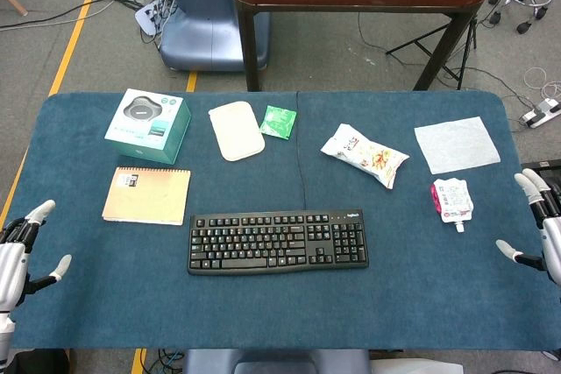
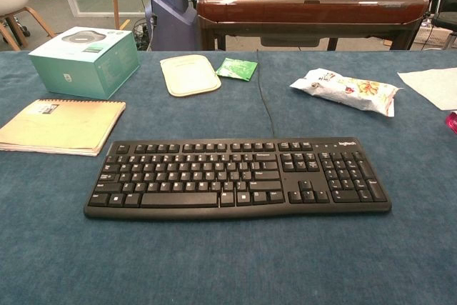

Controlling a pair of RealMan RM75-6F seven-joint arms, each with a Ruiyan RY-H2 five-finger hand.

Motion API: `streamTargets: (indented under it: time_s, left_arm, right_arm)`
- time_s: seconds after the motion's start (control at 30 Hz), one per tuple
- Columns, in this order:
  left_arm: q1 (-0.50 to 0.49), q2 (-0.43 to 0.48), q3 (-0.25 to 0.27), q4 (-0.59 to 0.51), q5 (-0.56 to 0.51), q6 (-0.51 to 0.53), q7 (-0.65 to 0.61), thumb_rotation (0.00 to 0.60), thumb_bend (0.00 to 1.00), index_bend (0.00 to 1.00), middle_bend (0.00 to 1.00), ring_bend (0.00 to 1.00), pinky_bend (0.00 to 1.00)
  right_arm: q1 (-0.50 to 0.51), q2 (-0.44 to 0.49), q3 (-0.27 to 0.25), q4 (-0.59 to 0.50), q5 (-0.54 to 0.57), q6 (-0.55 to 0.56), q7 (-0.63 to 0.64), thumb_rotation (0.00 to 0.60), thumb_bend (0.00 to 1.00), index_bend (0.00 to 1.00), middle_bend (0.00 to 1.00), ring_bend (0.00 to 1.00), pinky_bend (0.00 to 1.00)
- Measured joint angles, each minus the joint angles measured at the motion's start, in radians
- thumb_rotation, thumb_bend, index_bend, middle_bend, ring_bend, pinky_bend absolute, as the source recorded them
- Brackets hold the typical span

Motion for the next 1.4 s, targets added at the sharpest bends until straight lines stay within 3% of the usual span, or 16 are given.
streamTargets:
  time_s: [0.03,0.13,0.2,0.43,0.7,0.87,1.1,1.4]
  left_arm:
    - [-0.005,0.002,-0.001,0.001,0.004,-0.006,-0.008,0.6,0.26,0.12,0.44,0.52,0.29]
    - [-0.03,0.015,-0.003,0.004,0.023,-0.037,-0.038,0.6,0.26,0.16,0.72,0.74,0.61]
    - [-0.052,0.027,-0.002,0.008,0.041,-0.07,-0.063,0.6,0.27,0.17,0.79,0.82,0.74]
    - [-0.149,0.079,0.009,0.019,0.1,-0.216,-0.164,0.6,0.45,0.23,0.97,1.0,0.96]
    - [-0.332,0.133,0.033,0.018,0.171,-0.491,-0.308,0.6,0.54,0.2,0.99,1.0,0.99]
    - [-0.443,0.145,0.046,-0.004,0.186,-0.645,-0.318,0.6,0.55,0.19,0.99,1.0,0.99]
    - [-0.537,0.134,0.061,-0.047,0.137,-0.803,-0.229,0.6,0.55,0.12,0.99,1.0,0.99]
    - [-0.582,0.101,0.085,-0.064,0.035,-0.896,-0.07,0.6,0.55,0.12,0.99,1.0,0.99]
  right_arm:
    - [0.0,0.003,0.003,-0.004,0.003,0.002,-0.005,0.6,0.05,0.0,0.05,0.07,0.05]
    - [0.0,0.01,0.01,-0.016,0.014,0.004,-0.014,0.6,0.05,0.0,0.05,0.07,0.05]
    - [0.002,0.01,0.01,-0.018,0.019,-0.003,-0.017,0.6,0.05,0.0,0.05,0.07,0.05]
    - [0.012,0.005,0.009,-0.024,0.022,-0.023,-0.026,0.6,0.05,0.0,0.05,0.07,0.05]
    - [0.023,0.002,0.011,-0.029,0.021,-0.038,-0.034,0.6,0.05,0.0,0.05,0.07,0.05]
    - [0.025,0.001,0.007,-0.029,0.023,-0.046,-0.037,0.6,0.05,0.0,0.05,0.07,0.05]
    - [0.025,-0.003,0.005,-0.021,0.029,-0.051,-0.032,0.6,0.05,0.0,0.05,0.07,0.05]
    - [0.031,-0.014,0.004,-0.008,0.026,-0.058,-0.022,0.6,0.05,0.0,0.05,0.07,0.05]
